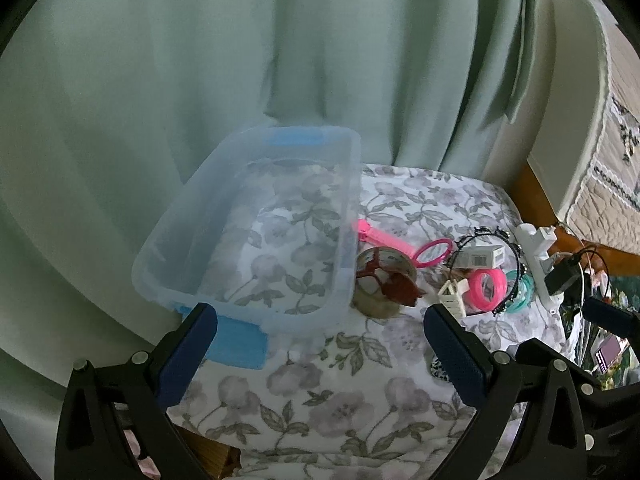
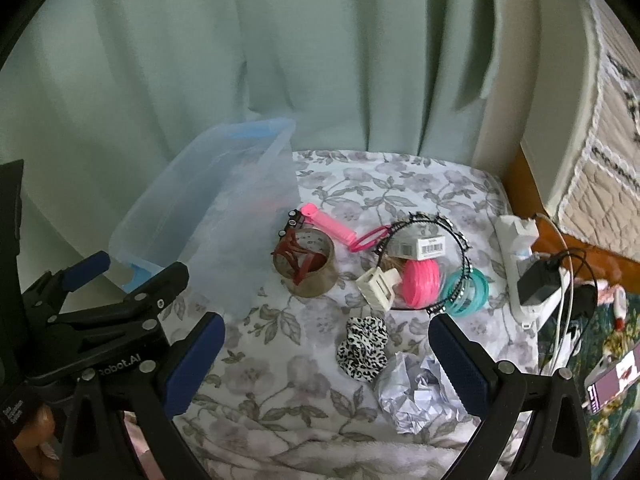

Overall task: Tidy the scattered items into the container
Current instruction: 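Move both tools toward the scattered items beside the clear container, then grasp the leopard scrunchie with the left tool while the right tool grasps the crumpled paper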

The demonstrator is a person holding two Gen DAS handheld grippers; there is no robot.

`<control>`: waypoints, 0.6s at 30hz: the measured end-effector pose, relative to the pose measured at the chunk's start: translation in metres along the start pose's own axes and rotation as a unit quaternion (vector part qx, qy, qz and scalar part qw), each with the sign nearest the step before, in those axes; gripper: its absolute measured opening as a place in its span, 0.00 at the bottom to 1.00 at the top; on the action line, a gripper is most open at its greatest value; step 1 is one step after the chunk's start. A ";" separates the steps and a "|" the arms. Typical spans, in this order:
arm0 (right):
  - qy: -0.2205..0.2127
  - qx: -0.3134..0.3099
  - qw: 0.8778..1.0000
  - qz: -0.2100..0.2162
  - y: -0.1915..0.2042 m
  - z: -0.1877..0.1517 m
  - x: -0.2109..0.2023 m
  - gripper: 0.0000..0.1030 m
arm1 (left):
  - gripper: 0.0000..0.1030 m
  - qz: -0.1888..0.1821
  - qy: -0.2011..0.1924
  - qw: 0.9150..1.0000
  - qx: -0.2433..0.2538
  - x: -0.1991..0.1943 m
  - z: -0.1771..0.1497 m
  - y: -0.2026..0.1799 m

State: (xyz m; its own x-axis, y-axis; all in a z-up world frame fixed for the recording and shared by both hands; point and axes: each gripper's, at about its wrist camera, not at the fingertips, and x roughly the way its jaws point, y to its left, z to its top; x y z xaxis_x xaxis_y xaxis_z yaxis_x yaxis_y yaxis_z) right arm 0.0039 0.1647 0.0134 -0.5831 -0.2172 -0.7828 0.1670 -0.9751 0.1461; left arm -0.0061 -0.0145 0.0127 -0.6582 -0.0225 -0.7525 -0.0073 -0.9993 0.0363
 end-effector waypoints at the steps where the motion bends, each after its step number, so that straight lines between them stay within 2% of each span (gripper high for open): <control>1: 0.000 0.005 1.000 0.001 -0.004 -0.001 -0.001 1.00 | 1.00 -0.003 0.001 1.000 0.002 0.000 0.000 -0.003; 4: 0.000 0.019 1.000 0.005 -0.017 -0.004 -0.001 1.00 | 1.00 -0.017 0.004 1.000 0.007 0.003 0.000 -0.012; 8: -0.011 0.054 0.998 0.015 -0.043 -0.009 -0.002 1.00 | 1.00 -0.062 0.018 0.998 0.026 0.011 -0.004 -0.033; 13: -0.026 0.059 0.998 0.004 -0.072 -0.015 -0.001 1.00 | 1.00 -0.105 0.053 0.992 0.046 0.028 -0.013 -0.061; 16: 0.006 0.077 0.997 0.030 -0.091 -0.028 0.013 1.00 | 1.00 -0.123 0.077 0.988 0.058 0.040 -0.021 -0.077; 18: 0.024 0.096 0.995 0.030 -0.101 -0.038 0.022 1.00 | 1.00 -0.126 0.097 0.985 0.066 0.048 -0.027 -0.085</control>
State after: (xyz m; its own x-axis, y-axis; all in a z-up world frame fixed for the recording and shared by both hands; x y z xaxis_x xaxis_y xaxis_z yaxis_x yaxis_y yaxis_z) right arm 0.0044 0.2605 -0.0418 -0.5367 -0.2782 -0.7966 0.0435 -0.9519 0.3032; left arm -0.0165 0.0686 -0.0439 -0.4669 0.2081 -0.8595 -0.2590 -0.9615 -0.0921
